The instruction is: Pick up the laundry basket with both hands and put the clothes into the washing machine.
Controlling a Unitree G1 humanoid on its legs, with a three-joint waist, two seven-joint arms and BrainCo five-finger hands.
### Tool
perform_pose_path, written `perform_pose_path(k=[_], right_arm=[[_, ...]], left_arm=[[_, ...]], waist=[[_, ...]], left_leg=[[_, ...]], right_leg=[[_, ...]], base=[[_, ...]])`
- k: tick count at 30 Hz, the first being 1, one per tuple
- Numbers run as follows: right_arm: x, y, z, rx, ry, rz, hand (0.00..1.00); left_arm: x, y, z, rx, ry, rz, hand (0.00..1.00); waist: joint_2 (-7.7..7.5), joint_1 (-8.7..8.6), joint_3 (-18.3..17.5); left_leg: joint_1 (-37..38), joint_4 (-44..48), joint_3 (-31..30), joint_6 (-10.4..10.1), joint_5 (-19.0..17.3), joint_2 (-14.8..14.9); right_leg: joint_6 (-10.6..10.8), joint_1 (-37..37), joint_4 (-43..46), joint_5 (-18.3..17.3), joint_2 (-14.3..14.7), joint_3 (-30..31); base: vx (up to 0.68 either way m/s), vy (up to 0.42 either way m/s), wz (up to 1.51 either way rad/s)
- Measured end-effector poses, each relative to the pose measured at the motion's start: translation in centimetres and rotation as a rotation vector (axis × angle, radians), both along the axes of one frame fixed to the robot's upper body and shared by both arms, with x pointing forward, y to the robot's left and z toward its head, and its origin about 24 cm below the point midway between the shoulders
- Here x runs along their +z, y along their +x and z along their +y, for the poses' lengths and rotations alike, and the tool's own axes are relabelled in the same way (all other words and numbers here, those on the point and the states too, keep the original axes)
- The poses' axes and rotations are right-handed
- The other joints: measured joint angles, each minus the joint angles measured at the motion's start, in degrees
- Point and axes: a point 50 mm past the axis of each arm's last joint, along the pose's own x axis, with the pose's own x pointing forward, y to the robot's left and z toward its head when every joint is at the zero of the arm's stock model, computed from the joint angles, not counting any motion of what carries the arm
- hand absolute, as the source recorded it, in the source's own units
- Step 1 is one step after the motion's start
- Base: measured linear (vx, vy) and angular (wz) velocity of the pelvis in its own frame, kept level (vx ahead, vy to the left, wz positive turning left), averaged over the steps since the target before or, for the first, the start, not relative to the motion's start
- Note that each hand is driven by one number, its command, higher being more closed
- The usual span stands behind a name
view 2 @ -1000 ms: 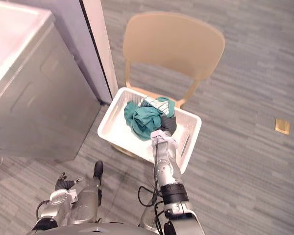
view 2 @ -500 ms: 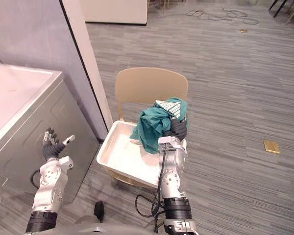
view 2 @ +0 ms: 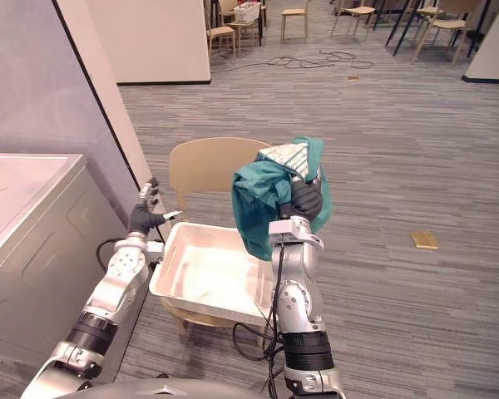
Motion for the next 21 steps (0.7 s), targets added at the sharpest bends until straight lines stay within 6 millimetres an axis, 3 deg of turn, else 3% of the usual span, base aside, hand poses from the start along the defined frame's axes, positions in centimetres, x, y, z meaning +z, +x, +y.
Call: perform_pose_path(k=[3,10,21], right_arm=[[0.3,0.1,0.4,0.015,-0.005,-0.01,1.0],[0.1,0.1,1.0,0.021,0.001,0.019,1.0],[1.3,-0.9,4.0,0.153,-0.006,-0.041,1.0]], left_arm=[[0.1,0.7,-1.5,-0.067,0.035,0.011,0.0],[2.5,2.7,-4.9,-0.185,0.114,-0.055,0.0],[4.7,2.7,-9.3,-0.296,0.14,-0.122,0.0]], waist=[[-0.16,-0.68,-0.92],[-0.21,-1.95,-1.16],[-1.04,-3.13,-2.01]], left_leg=[[-0.01,0.27,0.89,0.13,0.04,0.1],[0.0,0.27,2.52,0.03,-0.04,0.51],[0.08,0.17,3.78,0.03,-0.24,0.95]], right_leg=[[0.01,-0.36,-0.32,0.92,0.17,0.94],[0.29,-1.63,-0.58,1.4,0.7,2.6],[0.44,-2.6,-0.35,1.25,1.21,3.87]], base=[[0.02,-0.011,-0.21],[-0.01,-0.01,-0.11],[-0.04,-0.011,-0.06]])
